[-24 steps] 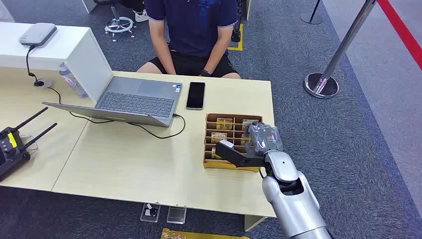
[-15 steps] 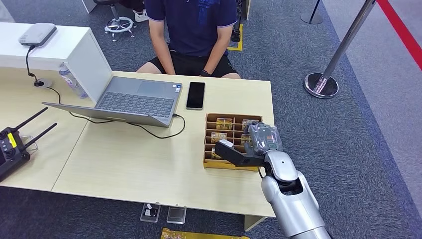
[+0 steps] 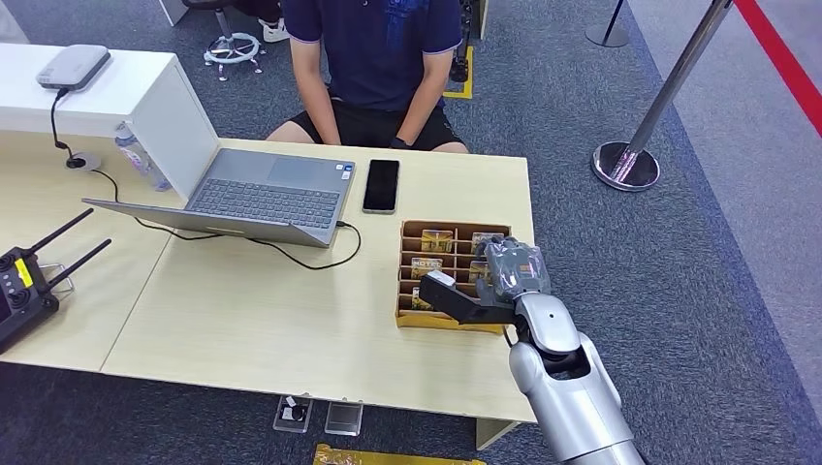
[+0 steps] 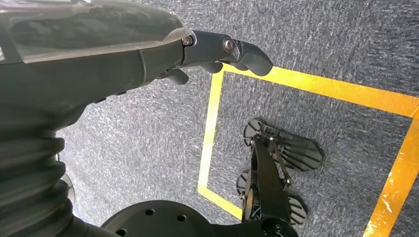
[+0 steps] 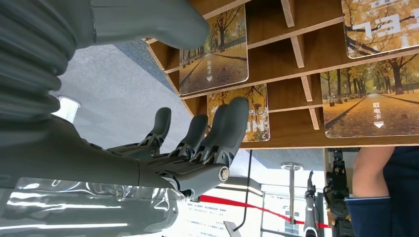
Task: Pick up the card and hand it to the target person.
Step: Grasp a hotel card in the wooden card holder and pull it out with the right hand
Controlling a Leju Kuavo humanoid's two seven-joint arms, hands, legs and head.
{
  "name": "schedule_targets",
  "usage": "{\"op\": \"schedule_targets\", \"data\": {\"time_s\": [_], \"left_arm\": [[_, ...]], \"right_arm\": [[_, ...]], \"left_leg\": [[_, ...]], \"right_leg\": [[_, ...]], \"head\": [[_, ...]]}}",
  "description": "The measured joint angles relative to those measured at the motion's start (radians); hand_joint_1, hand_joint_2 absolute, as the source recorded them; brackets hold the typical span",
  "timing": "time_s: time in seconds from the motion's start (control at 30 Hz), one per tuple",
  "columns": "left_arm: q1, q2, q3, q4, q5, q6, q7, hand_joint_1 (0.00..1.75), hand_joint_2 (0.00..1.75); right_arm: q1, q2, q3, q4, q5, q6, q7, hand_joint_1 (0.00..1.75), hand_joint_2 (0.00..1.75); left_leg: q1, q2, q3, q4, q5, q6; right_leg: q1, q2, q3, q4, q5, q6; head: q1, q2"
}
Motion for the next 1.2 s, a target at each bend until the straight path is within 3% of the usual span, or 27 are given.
{"op": "schedule_targets", "data": {"time_s": [0.27,0.43,0.83,1.07,1.13,1.2], "left_arm": [[0.000,0.002,0.000,0.000,0.000,0.000,-0.001,0.00,1.75],[0.000,0.002,0.000,0.000,0.000,0.000,-0.001,0.00,1.75],[0.000,0.002,0.000,0.000,0.000,0.000,0.001,0.00,1.75],[0.000,0.005,0.000,0.000,0.000,-0.001,0.003,0.00,1.75],[0.000,0.005,0.000,0.000,0.000,-0.001,0.004,0.00,1.75],[0.000,0.005,0.000,0.000,0.000,-0.002,0.004,0.00,1.75]], "right_arm": [[0.000,0.000,0.000,0.000,-0.002,0.000,0.000,0.82,1.75],[0.000,0.000,0.000,0.000,-0.002,0.000,0.000,1.03,1.75],[-0.002,0.000,0.000,0.000,-0.006,-0.001,0.002,0.91,1.75],[-0.002,0.000,0.000,0.000,-0.006,0.000,0.005,0.94,1.75],[-0.002,0.000,0.000,-0.001,-0.006,0.000,0.006,0.99,1.75],[-0.002,0.000,0.000,-0.001,-0.006,0.000,0.006,1.15,1.75]], "left_leg": [[0.000,0.000,0.000,0.000,0.000,0.000],[0.000,0.000,0.000,0.000,0.000,0.000],[0.000,0.000,0.000,0.000,0.000,0.000],[0.000,0.000,0.000,0.000,0.000,0.000],[0.000,0.000,0.000,0.000,0.000,0.000],[0.000,0.000,0.000,0.000,0.000,0.000]], "right_leg": [[0.000,0.000,0.000,0.000,0.000,0.000],[0.000,0.000,0.000,0.000,0.000,0.000],[0.000,0.000,0.000,0.000,0.000,0.000],[0.000,0.000,0.000,0.000,0.000,0.000],[0.000,0.000,0.000,0.000,0.000,0.000],[0.000,0.000,0.000,0.000,0.000,0.000]], "head": [[0.000,0.000],[0.000,0.000],[0.000,0.000],[0.000,0.000],[0.000,0.000],[0.000,0.000]]}}
